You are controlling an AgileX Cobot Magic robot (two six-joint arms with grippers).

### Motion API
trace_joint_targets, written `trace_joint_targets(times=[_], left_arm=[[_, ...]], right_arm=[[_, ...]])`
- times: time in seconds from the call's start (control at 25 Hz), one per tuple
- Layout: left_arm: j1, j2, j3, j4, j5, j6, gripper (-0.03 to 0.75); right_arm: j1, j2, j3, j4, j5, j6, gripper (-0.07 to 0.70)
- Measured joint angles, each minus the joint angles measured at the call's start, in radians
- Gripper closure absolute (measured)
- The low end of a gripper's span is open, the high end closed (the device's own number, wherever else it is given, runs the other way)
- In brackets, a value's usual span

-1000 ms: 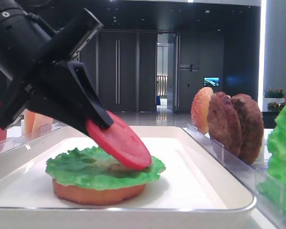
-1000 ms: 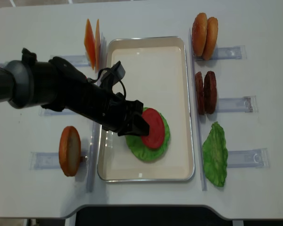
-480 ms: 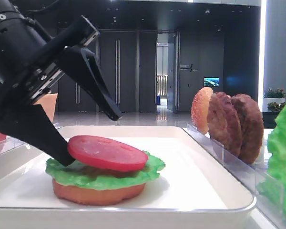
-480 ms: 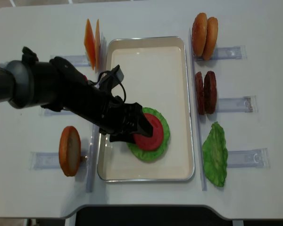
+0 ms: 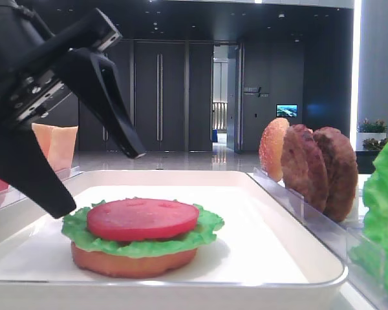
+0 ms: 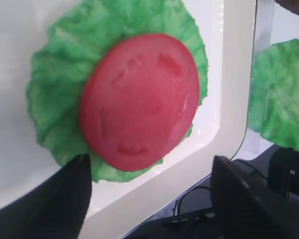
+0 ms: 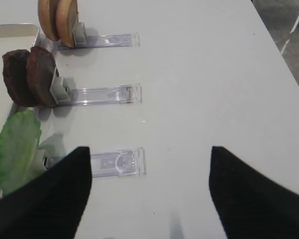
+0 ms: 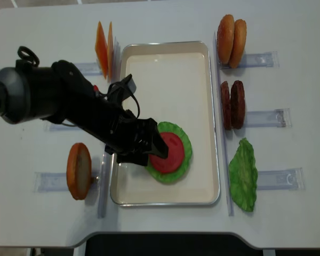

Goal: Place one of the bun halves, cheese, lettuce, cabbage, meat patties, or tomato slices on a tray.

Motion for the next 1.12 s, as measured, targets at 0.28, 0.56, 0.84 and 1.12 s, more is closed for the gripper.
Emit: trace_joint_targets(times=[0.28, 0.56, 0.84, 1.12], left_arm=[[0.0, -0.078, -0.001, 0.107, 0.026, -0.103, 0.151], [0.0, -0.165, -0.067, 0.351, 0.144, -0.308, 0.151], [0.0, -0.224, -0.196, 0.65, 0.413, -0.508, 0.151], [0.0, -0.271, -0.252, 0.81, 0.478, -0.622, 0.151]], right_arm=[[0.0, 0.0, 0.0, 0.0, 0.0, 0.0, 0.155], [0.0, 0.0, 0.0, 0.0, 0.0, 0.0, 0.155], [0.0, 0.0, 0.0, 0.0, 0.0, 0.0, 0.155], [0.0, 0.0, 0.0, 0.0, 0.0, 0.0, 0.165]])
